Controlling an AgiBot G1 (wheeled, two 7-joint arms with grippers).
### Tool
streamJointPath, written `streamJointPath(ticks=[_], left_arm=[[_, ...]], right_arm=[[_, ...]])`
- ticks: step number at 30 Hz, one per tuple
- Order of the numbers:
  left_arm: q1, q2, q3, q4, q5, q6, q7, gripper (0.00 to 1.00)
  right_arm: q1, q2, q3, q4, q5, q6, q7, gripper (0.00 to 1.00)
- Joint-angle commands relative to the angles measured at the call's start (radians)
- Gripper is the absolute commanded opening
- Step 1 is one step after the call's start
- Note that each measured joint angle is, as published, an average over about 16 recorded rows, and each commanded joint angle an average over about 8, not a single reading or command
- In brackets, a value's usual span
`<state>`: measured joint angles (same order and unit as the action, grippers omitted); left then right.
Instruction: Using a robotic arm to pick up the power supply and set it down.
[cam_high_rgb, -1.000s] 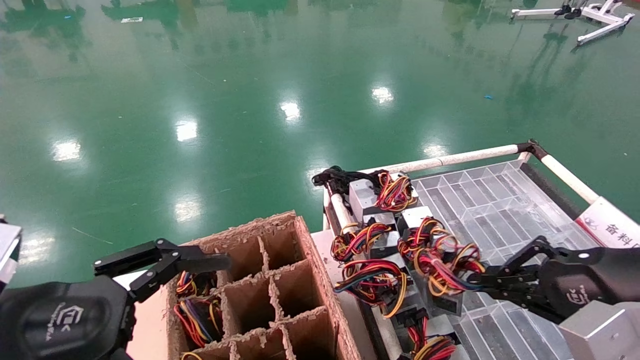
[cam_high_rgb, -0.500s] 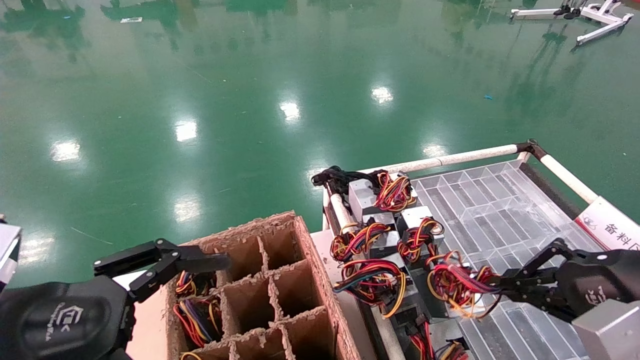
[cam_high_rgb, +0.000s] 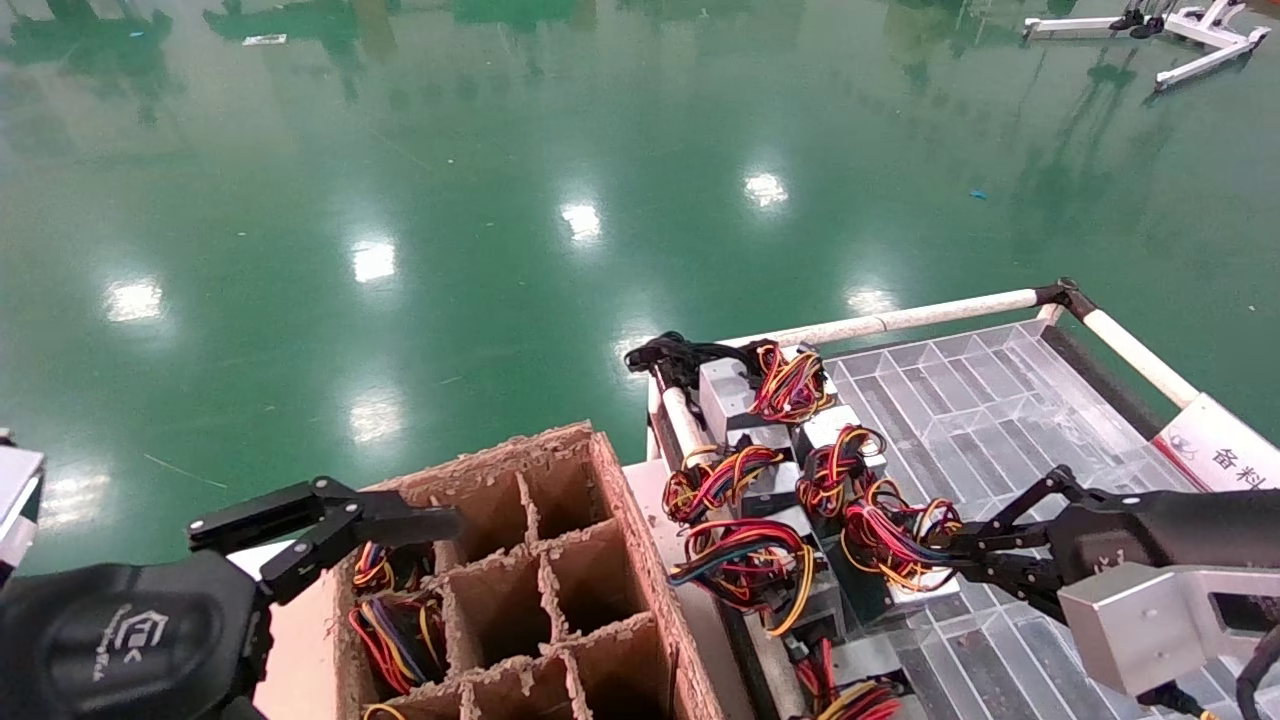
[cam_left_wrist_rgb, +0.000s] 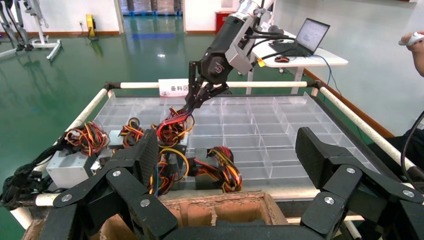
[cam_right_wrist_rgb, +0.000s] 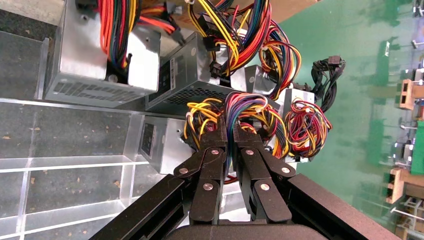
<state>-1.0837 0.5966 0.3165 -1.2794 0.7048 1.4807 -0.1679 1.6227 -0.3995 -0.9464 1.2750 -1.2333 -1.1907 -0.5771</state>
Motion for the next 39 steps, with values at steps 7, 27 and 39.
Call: streamJointPath(ticks=[7,27,39], left_arm=[[0.0,0.0,0.0,0.0,0.0,0.0,0.0,1.0],[0.0,0.0,0.001,0.001,0.0,0.0,0.0,1.0],[0.0,0.0,0.001,0.001,-0.001,0.0,0.001,1.0]], right_arm=[[-0.002,-0.004,0.0,-0.005,0.004,0.003,0.0,1.0],[-0.061,-0.054,0.058,-0.205,0.306,-0.078,-0.034,1.0],[-0.214,-0.131,0.149,-0.437,0.616,-0.191,-0.067,1.0]])
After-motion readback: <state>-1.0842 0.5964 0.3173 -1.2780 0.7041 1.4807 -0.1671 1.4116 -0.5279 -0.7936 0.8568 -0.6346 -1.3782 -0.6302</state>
